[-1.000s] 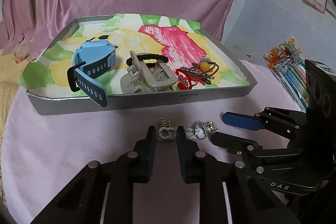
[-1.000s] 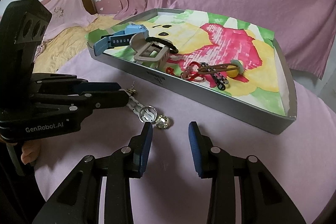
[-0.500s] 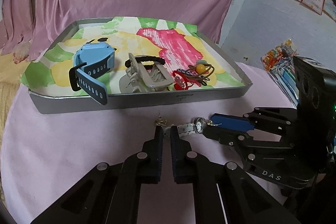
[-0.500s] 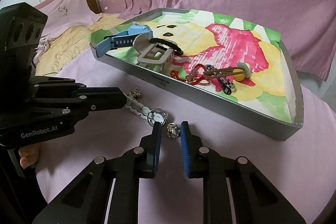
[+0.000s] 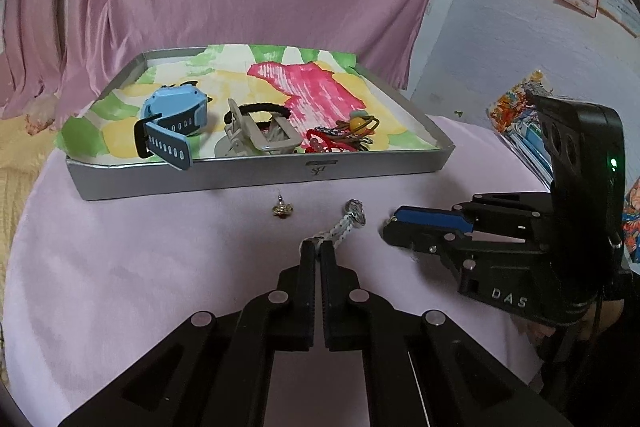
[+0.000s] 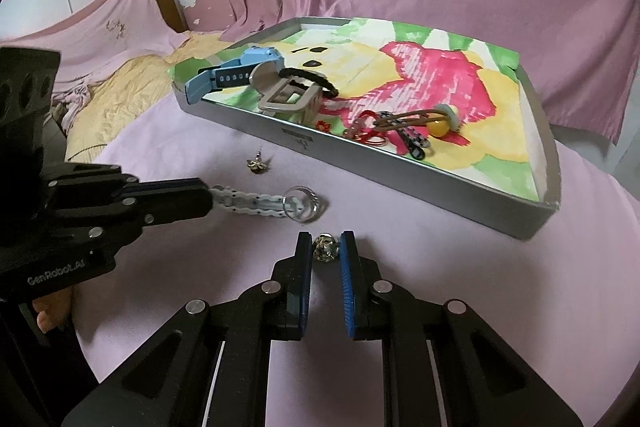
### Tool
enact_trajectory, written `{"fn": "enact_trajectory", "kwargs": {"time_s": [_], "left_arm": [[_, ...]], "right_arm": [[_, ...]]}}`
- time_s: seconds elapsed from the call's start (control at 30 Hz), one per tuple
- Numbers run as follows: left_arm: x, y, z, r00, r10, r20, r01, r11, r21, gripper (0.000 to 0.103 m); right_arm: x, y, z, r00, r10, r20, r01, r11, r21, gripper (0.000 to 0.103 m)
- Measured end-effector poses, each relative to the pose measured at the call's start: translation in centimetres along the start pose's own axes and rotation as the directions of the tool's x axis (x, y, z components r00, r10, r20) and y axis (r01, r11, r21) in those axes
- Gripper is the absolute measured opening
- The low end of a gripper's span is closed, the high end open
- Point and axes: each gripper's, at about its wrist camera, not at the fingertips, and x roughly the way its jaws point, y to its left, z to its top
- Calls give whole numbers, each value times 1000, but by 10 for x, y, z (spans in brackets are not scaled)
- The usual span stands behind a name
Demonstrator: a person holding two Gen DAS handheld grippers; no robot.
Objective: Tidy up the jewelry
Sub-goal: 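Lift the charm keychain with the left tool while the right tool grasps the stud earring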
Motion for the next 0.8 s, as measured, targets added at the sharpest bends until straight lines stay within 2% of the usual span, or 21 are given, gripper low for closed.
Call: {"fn": "enact_trajectory", "kwargs": {"time_s": [0.5,0.8], "left_arm": [[-37,2,-8,992,60,111,-57,998,-30,2],[-49,-6,6,981,47,188,-43,999,-28,2]], "right_arm": [[-21,0,-8,997,4,77,-7,999,36,12],[-35,-4,-2,990,-21,140,14,999,52,12]]}}
